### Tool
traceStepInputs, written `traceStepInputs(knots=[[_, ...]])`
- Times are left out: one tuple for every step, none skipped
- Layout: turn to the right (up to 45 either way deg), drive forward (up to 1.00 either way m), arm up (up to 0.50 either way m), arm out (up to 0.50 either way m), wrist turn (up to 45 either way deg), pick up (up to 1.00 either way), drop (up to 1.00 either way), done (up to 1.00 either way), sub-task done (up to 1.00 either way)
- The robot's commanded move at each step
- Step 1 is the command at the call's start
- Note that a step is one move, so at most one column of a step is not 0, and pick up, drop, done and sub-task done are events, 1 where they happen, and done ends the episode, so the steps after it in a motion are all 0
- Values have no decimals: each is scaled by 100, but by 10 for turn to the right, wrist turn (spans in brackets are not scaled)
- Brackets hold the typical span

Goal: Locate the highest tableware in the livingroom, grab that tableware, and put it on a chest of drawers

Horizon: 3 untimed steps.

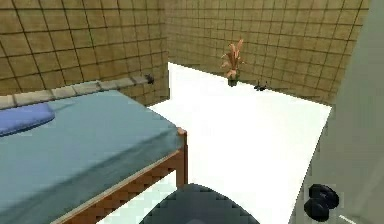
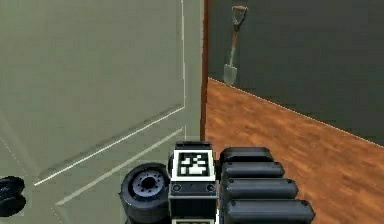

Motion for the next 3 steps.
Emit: traceStepInputs(knots=[[-90, 0, 0, 0, 0, 0, 0, 0, 0], [0, 65, 0, 0, 0, 0, 0, 0, 0], [450, 0, 0, 0, 0, 0, 0, 0, 0]])
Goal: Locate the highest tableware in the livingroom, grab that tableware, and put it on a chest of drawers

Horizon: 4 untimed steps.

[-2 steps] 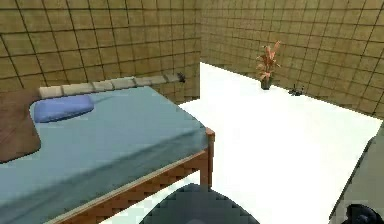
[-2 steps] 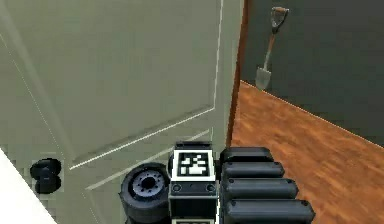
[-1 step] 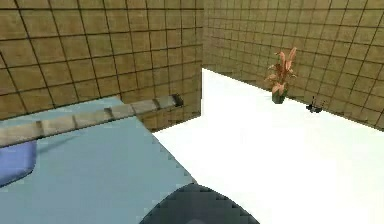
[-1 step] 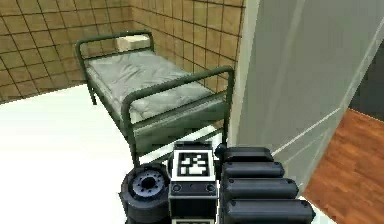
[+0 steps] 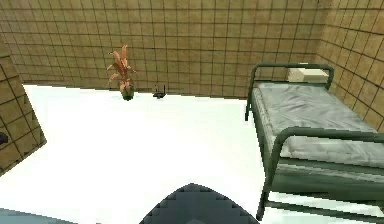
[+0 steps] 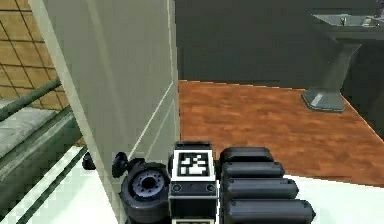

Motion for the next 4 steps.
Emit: traceStepInputs(knots=[[60, 0, 0, 0, 0, 0, 0, 0, 0], [30, 0, 0, 0, 0, 0, 0, 0, 0], [0, 75, 0, 0, 0, 0, 0, 0, 0], [0, 100, 0, 0, 0, 0, 0, 0, 0]])
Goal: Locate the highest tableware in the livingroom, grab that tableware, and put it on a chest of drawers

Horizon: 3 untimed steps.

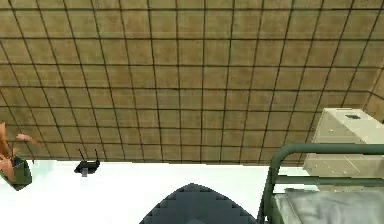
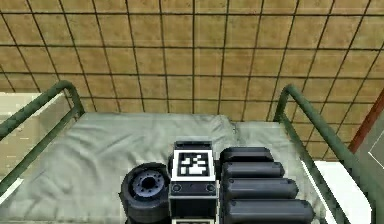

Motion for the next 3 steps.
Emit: traceStepInputs(knots=[[30, 0, 0, 0, 0, 0, 0, 0, 0], [0, 100, 0, 0, 0, 0, 0, 0, 0], [90, 0, 0, 0, 0, 0, 0, 0, 0]])
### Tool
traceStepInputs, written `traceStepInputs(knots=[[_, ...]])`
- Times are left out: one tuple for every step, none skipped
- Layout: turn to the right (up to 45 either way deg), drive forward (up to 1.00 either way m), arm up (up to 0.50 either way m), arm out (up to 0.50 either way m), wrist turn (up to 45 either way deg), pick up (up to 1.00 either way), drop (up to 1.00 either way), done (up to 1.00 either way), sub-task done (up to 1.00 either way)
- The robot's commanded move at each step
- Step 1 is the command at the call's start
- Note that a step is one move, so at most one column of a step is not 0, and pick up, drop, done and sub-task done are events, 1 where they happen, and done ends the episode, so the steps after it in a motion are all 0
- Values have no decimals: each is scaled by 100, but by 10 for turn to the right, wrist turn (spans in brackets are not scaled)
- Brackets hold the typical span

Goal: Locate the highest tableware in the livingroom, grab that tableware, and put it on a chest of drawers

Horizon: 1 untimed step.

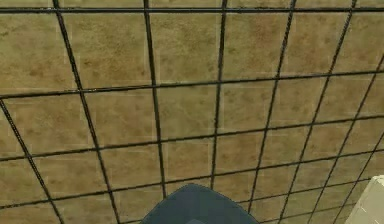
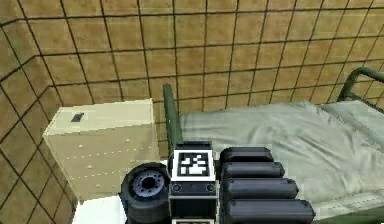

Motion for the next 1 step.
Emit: traceStepInputs(knots=[[0, 10, 0, 0, 0, 0, 0, 0, 0]])
